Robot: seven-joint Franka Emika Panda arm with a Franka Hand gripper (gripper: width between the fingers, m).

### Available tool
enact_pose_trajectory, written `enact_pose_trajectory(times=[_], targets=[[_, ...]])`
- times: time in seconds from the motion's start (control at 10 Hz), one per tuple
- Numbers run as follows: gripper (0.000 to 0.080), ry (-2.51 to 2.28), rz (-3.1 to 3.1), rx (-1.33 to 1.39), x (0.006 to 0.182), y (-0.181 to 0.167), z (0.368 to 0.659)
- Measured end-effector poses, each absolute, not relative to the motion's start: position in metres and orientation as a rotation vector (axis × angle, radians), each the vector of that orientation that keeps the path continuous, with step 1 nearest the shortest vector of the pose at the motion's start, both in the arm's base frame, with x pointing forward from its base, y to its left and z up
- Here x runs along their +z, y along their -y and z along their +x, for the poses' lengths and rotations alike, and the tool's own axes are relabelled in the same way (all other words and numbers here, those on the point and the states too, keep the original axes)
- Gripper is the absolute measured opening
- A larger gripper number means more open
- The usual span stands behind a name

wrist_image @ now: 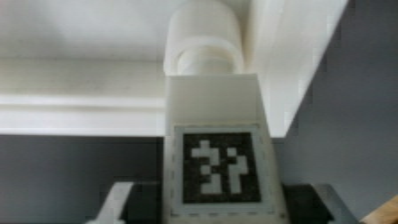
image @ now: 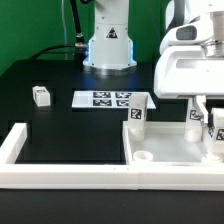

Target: Assemble square table

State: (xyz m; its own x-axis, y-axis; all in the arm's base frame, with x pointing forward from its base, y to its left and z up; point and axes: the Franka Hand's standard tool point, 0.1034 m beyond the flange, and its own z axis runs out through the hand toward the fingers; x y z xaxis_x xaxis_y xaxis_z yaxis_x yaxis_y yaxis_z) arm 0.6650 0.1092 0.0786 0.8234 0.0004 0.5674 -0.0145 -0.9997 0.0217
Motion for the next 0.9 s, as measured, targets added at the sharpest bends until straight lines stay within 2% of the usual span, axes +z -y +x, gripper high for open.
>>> enact_pose_trajectory(times=[0.4, 0.5, 0.6, 0.7, 0.9], targets=[[0.0313, 0.004, 2.961, 0.958, 0.0768, -0.1086, 0.6658], [0.0545, 0.004, 2.961, 0.958, 0.0767, -0.1086, 0.6658], [0.0545, 0.003, 2.961, 0.958, 0.0767, -0.1086, 0.6657], [0.0617, 0.003, 2.961, 0.958, 0.0767, -0.1086, 0.6657], [0.0644, 0.003, 2.961, 0.958, 0.0767, -0.1086, 0.6657]])
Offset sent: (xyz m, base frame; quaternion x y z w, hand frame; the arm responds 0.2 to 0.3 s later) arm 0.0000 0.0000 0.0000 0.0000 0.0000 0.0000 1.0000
